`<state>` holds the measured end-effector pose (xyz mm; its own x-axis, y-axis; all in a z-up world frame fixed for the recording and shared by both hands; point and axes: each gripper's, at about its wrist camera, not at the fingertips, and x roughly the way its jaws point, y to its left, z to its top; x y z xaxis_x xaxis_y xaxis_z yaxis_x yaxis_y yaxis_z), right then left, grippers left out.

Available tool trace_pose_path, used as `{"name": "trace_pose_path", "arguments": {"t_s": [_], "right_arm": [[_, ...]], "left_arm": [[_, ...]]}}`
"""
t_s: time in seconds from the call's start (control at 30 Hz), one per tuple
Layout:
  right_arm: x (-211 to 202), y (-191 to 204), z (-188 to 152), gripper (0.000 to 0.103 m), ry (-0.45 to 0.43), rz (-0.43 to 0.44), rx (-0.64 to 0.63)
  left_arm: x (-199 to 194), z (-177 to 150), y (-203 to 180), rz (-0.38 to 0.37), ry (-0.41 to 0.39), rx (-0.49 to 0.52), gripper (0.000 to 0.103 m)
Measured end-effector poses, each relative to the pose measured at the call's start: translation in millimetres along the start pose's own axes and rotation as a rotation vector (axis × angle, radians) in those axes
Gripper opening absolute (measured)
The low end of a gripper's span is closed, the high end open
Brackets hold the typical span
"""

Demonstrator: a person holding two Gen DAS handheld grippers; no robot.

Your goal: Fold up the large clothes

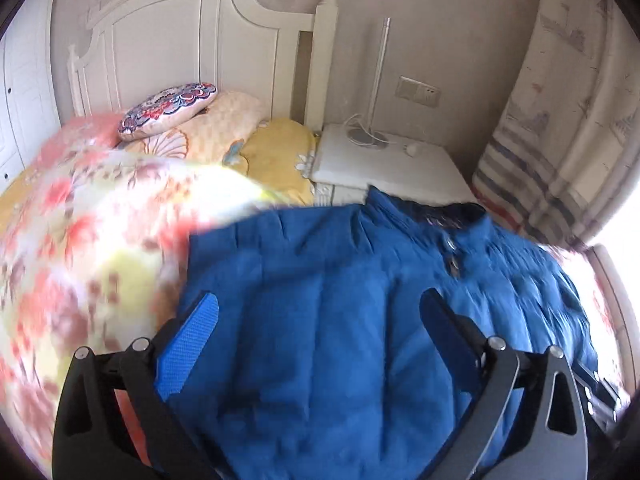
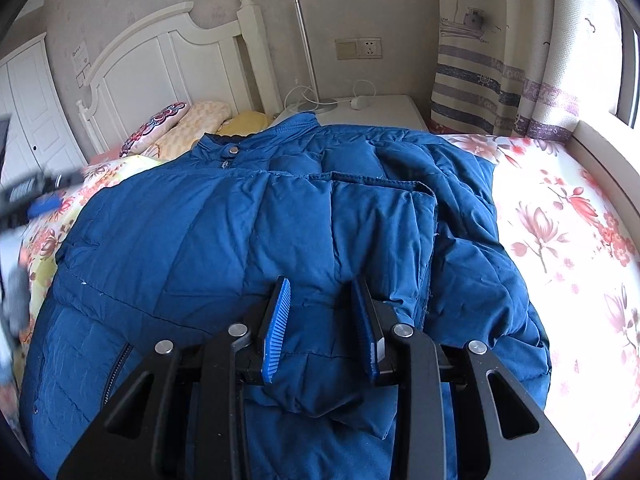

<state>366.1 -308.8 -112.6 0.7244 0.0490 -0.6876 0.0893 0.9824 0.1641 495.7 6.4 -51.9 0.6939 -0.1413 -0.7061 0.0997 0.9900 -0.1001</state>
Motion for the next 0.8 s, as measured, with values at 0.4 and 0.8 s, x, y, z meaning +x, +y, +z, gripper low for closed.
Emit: {"name": "trace_pose_path", "arguments": {"t_s": [0.4,0.8], "right_arm": [[-15.0,2.5,3.3,0.031,-0.021,-0.017,0.023],[68.3,114.3,33.2,0.040,0.089,-0.076,-0.346]], "left_arm": [[76.9,-18.1,14.0,0.064,0.126,-0.009,0.101],[73.3,-21.3,18.0,0.037,0.098,-0.023,0.101]]}}
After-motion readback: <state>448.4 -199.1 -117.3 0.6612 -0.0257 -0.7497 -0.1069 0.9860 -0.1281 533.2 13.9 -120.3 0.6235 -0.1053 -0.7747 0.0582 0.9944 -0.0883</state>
